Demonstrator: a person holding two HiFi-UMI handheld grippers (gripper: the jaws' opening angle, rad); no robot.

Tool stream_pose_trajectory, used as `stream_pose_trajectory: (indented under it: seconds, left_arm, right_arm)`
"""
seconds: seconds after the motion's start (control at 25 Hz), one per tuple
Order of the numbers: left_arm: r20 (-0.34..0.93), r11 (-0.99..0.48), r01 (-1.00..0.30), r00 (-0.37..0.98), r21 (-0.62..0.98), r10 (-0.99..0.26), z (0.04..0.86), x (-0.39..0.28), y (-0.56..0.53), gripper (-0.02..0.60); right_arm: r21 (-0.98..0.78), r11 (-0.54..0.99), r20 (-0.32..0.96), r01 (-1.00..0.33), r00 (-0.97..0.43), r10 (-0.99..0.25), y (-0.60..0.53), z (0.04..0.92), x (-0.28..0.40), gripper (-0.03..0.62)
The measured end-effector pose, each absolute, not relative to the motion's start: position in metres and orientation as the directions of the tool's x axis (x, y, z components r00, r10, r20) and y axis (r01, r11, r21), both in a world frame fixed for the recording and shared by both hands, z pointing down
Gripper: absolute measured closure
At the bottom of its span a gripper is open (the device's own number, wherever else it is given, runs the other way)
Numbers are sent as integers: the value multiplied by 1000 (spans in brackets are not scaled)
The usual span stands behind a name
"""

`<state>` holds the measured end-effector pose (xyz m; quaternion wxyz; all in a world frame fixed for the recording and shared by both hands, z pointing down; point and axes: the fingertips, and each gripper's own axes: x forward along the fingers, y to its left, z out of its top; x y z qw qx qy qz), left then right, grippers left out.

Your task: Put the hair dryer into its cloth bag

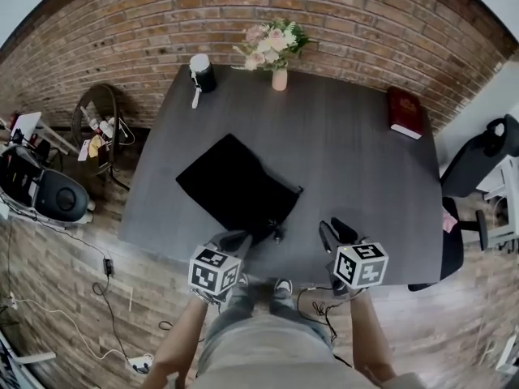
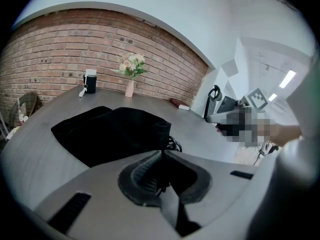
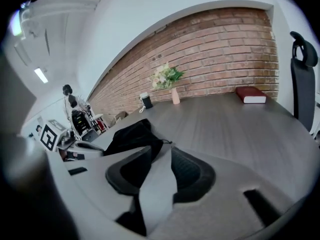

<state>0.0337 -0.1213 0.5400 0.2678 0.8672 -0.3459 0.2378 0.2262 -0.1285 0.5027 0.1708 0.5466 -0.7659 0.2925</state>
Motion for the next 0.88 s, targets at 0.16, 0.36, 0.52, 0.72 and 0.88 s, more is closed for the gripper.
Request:
stream_pose_trajectory:
  seconds: [0.16, 0.36, 0.52, 0.72, 0.88]
  left_arm:
    - [614, -597, -719, 662, 357, -430, 550, 33, -116, 568]
    - [600, -576, -706, 686, 411, -413, 555, 30, -116, 568]
    - [563, -586, -700, 699, 408, -442, 544, 28, -121, 568]
    - [494, -619, -658, 745, 430, -448, 515, 21, -122, 566]
    - [438, -634, -667, 741, 392, -509, 483, 6, -132, 566]
  right_arm:
    - [-255, 152, 560, -955, -274, -782, -126, 495, 244, 499]
    - [-250, 81, 544, -965, -209, -813, -127, 490, 255, 549]
    - [-242, 16, 526, -970, -145, -838, -131, 484, 266, 594]
    - [-240, -15, 497, -971, -110, -861, -139, 472, 271, 594]
    - [-234, -24, 473, -972, -92, -876, -144, 461, 274, 594]
